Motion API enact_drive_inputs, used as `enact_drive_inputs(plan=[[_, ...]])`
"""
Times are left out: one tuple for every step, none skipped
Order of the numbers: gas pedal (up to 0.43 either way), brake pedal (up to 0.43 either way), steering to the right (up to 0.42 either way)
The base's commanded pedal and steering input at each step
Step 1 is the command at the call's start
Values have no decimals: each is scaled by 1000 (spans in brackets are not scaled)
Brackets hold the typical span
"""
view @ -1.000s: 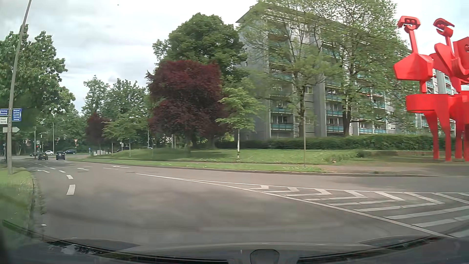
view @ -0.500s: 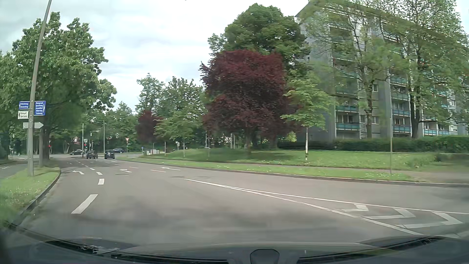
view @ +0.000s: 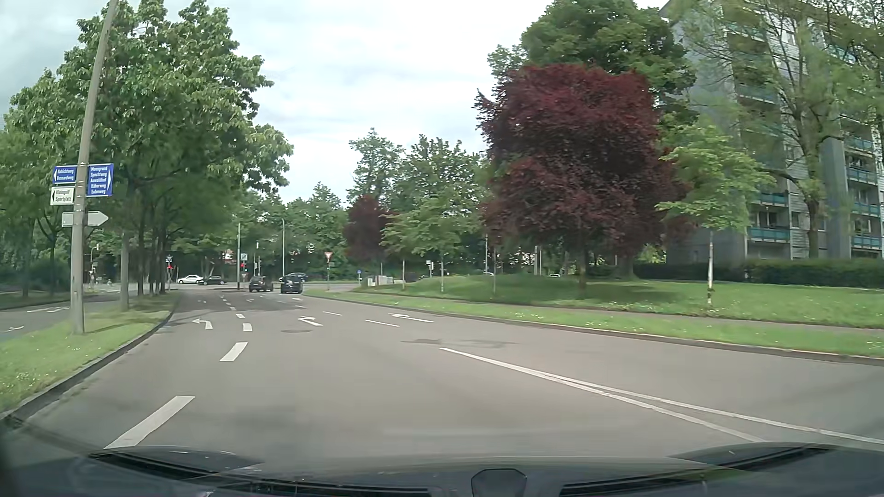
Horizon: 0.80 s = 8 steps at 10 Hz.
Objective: Follow the waypoints while adhering to traffic rules and regulations
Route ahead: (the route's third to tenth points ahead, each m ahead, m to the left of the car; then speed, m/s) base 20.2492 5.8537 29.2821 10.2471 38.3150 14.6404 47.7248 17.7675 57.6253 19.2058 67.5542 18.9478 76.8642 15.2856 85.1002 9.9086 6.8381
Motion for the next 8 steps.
enact_drive_inputs(plan=[[110,0,-171],[110,0,-161],[110,0,-148],[110,0,-138],[110,0,-130],[110,0,-124],[110,0,-115],[110,0,-108]])
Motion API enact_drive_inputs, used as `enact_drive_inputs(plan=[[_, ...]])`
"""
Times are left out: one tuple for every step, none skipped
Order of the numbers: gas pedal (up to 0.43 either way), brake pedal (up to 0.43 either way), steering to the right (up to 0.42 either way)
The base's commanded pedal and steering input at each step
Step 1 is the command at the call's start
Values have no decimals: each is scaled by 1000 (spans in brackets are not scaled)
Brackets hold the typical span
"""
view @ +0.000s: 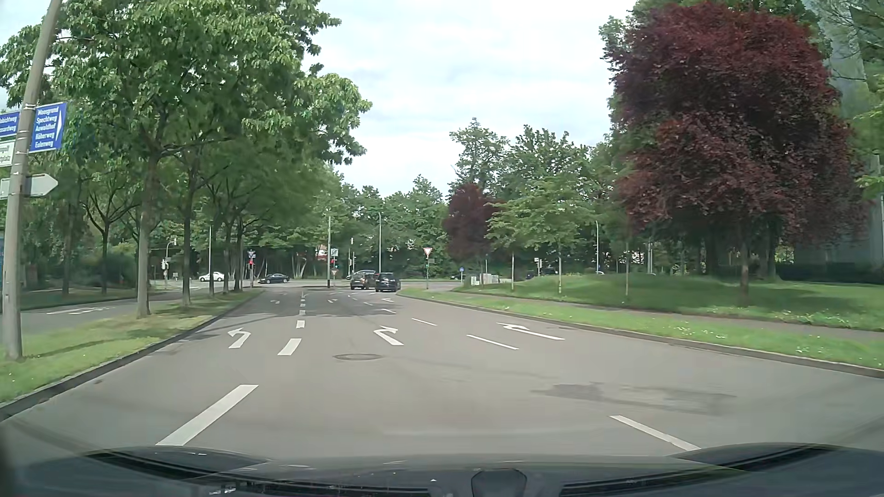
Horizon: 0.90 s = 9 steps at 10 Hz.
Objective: Follow the waypoints while adhering to traffic rules and regulations
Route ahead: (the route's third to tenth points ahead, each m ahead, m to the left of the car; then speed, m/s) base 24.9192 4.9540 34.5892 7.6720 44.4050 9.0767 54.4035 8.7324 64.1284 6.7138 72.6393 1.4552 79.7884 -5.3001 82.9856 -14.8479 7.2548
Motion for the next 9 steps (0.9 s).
enact_drive_inputs(plan=[[110,0,-103],[110,0,-98],[110,0,-91],[110,0,-80],[110,0,-67],[110,0,-55],[110,0,-42],[110,0,-29],[110,0,-19]])
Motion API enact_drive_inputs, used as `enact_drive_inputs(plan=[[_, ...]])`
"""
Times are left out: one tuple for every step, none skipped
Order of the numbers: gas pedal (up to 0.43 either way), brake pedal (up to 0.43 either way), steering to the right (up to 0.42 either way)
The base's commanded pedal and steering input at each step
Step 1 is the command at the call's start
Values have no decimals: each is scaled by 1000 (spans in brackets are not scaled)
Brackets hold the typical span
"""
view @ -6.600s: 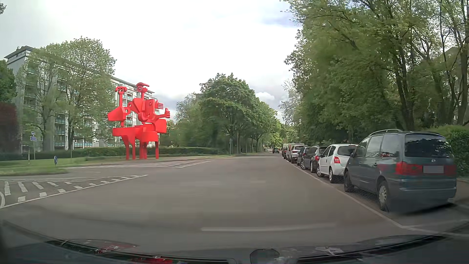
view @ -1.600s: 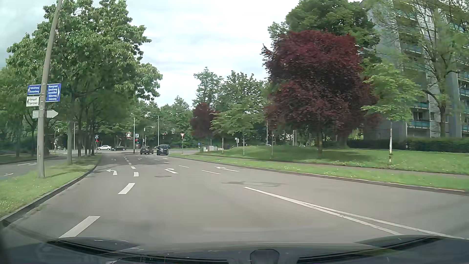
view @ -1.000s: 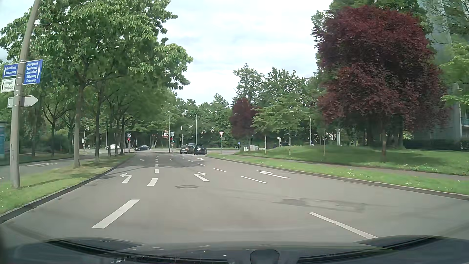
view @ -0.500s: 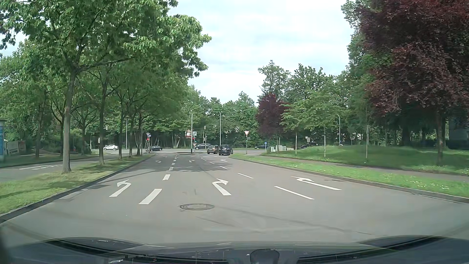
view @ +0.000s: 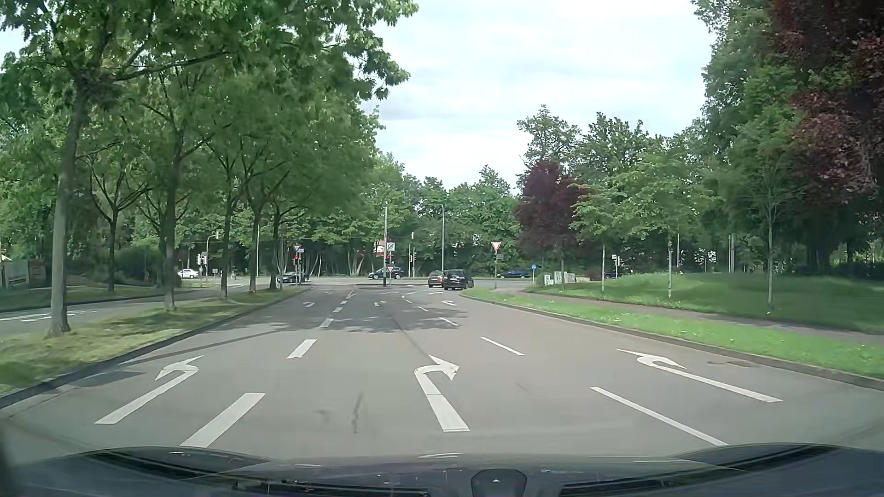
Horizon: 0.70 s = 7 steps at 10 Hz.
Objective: Follow the waypoints while adhering to traffic rules and regulations
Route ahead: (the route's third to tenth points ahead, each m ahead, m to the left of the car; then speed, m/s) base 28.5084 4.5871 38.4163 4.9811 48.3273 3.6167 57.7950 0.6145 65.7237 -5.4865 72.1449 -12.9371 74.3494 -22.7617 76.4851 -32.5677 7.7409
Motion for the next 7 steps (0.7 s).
enact_drive_inputs(plan=[[110,0,-7],[110,0,2],[110,0,7],[110,0,7],[110,0,6],[110,0,6],[110,0,6]])
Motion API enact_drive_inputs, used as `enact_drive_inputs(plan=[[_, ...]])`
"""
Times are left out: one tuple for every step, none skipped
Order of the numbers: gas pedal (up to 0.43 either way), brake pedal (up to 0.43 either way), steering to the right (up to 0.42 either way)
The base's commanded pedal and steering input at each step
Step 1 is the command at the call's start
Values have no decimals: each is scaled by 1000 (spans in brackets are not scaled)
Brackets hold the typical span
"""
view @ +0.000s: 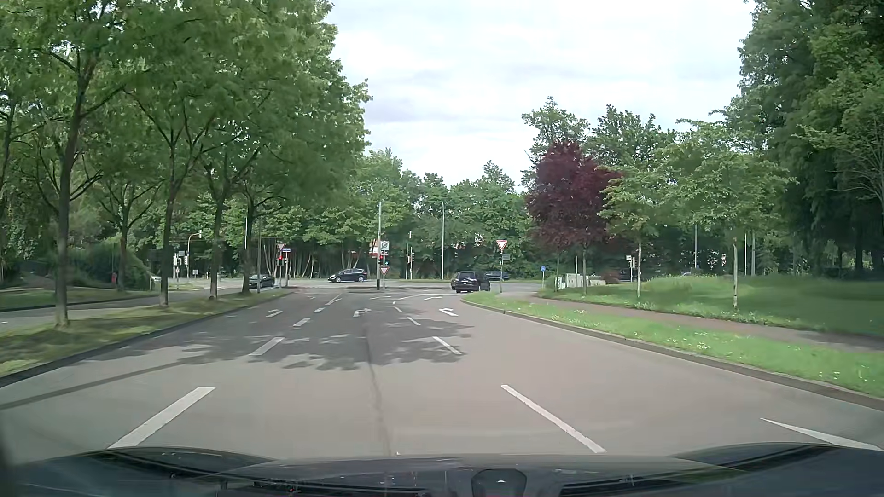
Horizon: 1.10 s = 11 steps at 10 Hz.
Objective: Follow the waypoints while adhering to traffic rules and regulations
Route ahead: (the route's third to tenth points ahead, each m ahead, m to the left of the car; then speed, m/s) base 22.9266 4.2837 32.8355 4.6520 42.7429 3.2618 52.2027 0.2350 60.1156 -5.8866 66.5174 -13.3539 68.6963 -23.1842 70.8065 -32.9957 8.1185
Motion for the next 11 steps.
enact_drive_inputs(plan=[[98,0,5],[98,0,4],[98,0,1],[98,0,-1],[98,0,-3],[98,0,-3],[98,0,-3],[98,0,-6],[98,0,-10],[98,0,-16],[98,0,-18]])
